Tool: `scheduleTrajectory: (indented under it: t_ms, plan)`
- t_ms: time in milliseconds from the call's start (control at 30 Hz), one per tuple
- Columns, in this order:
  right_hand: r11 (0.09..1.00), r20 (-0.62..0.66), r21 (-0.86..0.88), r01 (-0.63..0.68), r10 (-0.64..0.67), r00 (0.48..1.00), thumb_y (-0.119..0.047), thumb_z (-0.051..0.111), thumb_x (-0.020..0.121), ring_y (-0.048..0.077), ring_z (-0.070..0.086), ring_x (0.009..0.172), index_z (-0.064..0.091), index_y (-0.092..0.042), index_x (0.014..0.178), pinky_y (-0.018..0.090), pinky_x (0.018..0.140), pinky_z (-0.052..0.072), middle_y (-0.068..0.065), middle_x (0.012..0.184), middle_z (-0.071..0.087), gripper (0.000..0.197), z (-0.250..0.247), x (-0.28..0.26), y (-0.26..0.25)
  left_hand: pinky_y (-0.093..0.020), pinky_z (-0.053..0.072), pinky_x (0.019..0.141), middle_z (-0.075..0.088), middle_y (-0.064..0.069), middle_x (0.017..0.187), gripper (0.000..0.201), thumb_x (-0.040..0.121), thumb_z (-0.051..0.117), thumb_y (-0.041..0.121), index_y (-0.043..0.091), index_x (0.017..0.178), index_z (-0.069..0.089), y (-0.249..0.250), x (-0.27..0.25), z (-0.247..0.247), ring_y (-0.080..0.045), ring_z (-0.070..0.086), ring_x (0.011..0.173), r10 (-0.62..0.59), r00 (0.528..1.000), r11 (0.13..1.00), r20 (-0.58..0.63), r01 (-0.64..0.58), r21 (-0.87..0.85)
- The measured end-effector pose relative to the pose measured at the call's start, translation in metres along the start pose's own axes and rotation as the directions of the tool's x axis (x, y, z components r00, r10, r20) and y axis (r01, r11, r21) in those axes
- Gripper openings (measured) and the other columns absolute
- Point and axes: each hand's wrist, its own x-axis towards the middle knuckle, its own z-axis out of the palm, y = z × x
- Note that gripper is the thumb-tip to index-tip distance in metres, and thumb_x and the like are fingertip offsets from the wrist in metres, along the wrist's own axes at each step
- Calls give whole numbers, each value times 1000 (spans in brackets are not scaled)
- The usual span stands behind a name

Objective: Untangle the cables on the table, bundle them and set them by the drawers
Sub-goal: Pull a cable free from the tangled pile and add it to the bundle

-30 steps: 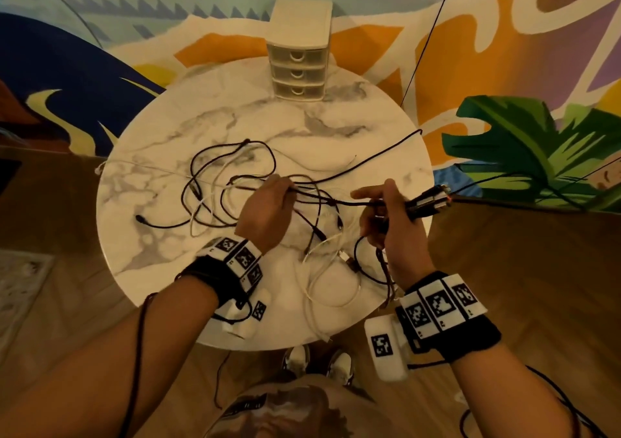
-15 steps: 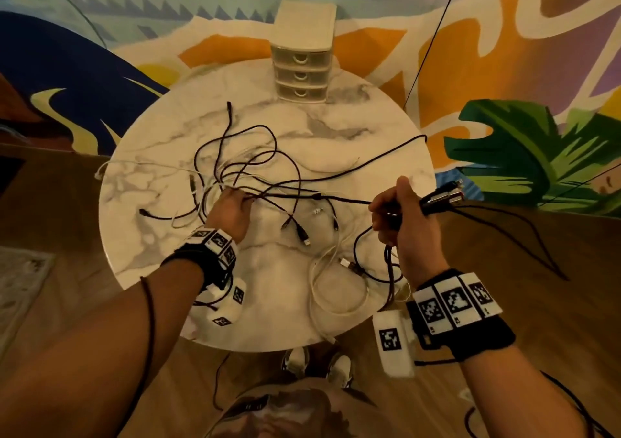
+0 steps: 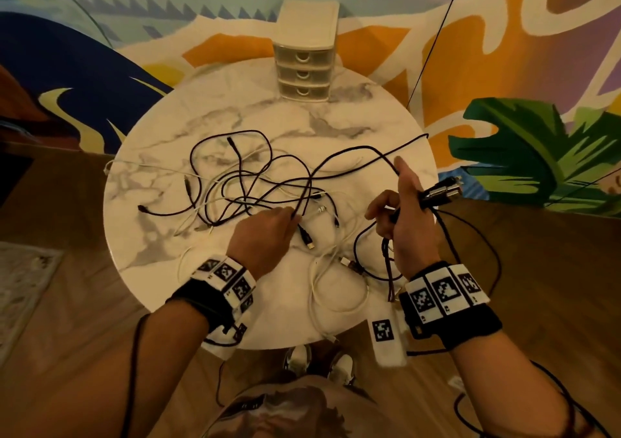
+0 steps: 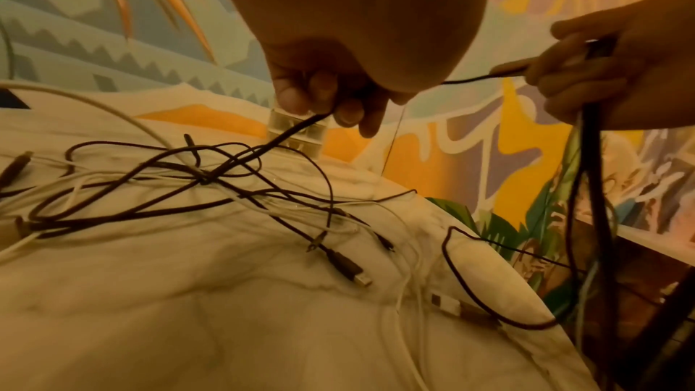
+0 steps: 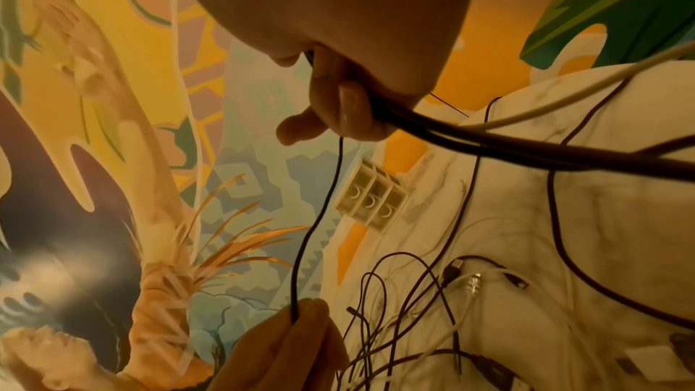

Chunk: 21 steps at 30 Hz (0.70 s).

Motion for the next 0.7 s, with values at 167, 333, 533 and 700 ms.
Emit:
scheduleTrajectory:
  t_ms: [167,333,533,700]
  plan:
    - [989,16,-14,-147,147,989,-47,34,99,10,27,35,59,-9,109,18,37,19,3,47,53,46,0,10,12,-36,41,60,66,-11,84,33,99,31,40,15,105,52,9,-3,-5,-35,60,75,43,996,998,80,-46,31]
    - [969,307,-215,-121,184,934,-41,36,99,10,32,36,68,-12,106,22,40,23,2,43,39,44,23,-2,30,-35,35,58,63,-12,84,35,100,29,40,16,112,51,32,11,-15,-32,59,75,149,975,973,165,-175,151]
    - [990,226,-120,-69,95,970,-34,36,101,14,31,37,64,-8,70,19,39,23,2,41,42,49,13,7,20,-37,47,75,64,-7,103,34,99,33,36,17,109,60,-18,10,5,-28,61,96,-60,964,998,260,64,-8]
    - [998,81,-57,-38,43,996,-33,35,101,10,32,33,57,-9,64,16,38,24,0,39,42,49,-4,11,17,-42,45,80,60,-21,108,29,98,40,22,4,107,60,-70,33,-14,-38,56,101,-281,953,954,-114,264,-139]
